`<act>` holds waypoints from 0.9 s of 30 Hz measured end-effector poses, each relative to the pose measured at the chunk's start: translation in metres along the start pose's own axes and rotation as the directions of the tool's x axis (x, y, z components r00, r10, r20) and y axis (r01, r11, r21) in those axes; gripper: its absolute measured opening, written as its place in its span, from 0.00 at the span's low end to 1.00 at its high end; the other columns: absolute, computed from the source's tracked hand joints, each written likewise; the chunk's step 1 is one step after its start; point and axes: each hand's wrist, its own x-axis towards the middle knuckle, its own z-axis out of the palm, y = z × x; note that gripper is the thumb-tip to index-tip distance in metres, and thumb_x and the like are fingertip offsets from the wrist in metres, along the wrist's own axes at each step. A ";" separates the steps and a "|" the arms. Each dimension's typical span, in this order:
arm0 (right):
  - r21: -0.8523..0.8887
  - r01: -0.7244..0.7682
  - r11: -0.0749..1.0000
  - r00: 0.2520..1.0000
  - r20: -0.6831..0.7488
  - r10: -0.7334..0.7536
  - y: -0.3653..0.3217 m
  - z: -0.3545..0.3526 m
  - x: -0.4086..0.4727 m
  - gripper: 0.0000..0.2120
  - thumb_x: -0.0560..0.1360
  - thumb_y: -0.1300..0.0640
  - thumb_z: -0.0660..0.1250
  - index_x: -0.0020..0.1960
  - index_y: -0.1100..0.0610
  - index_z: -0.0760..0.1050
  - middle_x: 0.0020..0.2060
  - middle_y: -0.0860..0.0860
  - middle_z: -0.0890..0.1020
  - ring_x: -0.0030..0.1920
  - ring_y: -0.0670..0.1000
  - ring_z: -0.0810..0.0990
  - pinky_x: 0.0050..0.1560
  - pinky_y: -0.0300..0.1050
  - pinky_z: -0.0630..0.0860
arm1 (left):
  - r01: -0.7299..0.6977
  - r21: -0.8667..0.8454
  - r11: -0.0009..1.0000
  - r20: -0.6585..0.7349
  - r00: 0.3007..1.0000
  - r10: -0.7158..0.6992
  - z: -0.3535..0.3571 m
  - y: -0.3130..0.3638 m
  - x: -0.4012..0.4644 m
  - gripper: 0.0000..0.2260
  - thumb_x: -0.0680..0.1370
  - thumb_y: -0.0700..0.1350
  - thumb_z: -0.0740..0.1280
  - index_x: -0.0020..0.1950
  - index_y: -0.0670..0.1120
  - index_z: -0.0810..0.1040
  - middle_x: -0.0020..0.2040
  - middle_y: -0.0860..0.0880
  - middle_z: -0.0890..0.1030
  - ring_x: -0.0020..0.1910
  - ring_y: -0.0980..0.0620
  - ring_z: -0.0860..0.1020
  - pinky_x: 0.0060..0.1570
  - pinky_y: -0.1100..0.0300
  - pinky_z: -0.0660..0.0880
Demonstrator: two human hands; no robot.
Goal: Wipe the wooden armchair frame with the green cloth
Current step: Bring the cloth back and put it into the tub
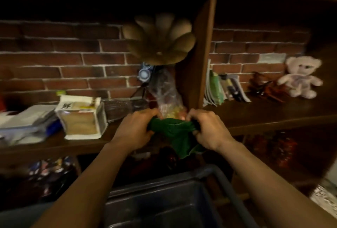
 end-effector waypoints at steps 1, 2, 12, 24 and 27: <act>0.011 0.019 1.000 1.000 0.022 -0.019 -0.007 0.012 0.005 0.16 0.67 0.64 0.69 0.50 0.47 0.73 0.52 0.51 0.81 0.53 0.60 0.80 0.50 0.56 0.79 | 0.037 0.011 0.999 0.005 0.999 -0.037 0.000 -0.011 -0.010 0.20 0.69 0.40 0.74 0.57 0.57 0.77 0.56 0.51 0.84 0.55 0.43 0.81 0.46 0.49 0.77; 0.021 0.033 0.999 0.999 0.042 -0.034 -0.013 0.025 0.009 0.17 0.67 0.64 0.70 0.50 0.46 0.74 0.53 0.51 0.81 0.53 0.60 0.80 0.50 0.55 0.79 | 0.071 0.018 0.997 0.013 0.997 -0.072 0.001 -0.021 -0.019 0.21 0.68 0.40 0.74 0.58 0.58 0.77 0.57 0.51 0.84 0.56 0.43 0.82 0.48 0.49 0.78; 0.088 0.054 0.995 0.957 0.281 -0.076 -0.008 0.146 -0.001 0.20 0.67 0.65 0.72 0.49 0.42 0.73 0.55 0.47 0.80 0.55 0.54 0.80 0.49 0.48 0.75 | 0.323 0.037 0.946 0.183 0.928 -0.324 0.080 -0.075 -0.102 0.24 0.69 0.42 0.76 0.60 0.60 0.74 0.63 0.54 0.81 0.60 0.47 0.80 0.57 0.49 0.77; 0.037 -0.103 0.994 0.819 0.570 0.064 0.049 0.265 -0.102 0.18 0.71 0.63 0.71 0.55 0.46 0.74 0.57 0.49 0.81 0.58 0.57 0.80 0.52 0.51 0.78 | 0.522 0.019 0.853 0.464 0.751 -0.470 0.235 -0.066 -0.199 0.23 0.71 0.43 0.72 0.61 0.62 0.73 0.61 0.54 0.81 0.57 0.45 0.82 0.52 0.52 0.77; -0.007 -0.149 0.989 0.770 0.626 0.120 0.055 0.287 -0.133 0.18 0.70 0.61 0.71 0.55 0.45 0.73 0.57 0.48 0.81 0.57 0.57 0.81 0.53 0.52 0.79 | 0.552 0.067 0.831 0.537 0.682 -0.496 0.259 -0.055 -0.227 0.23 0.72 0.44 0.71 0.64 0.62 0.72 0.62 0.54 0.82 0.57 0.44 0.82 0.53 0.51 0.77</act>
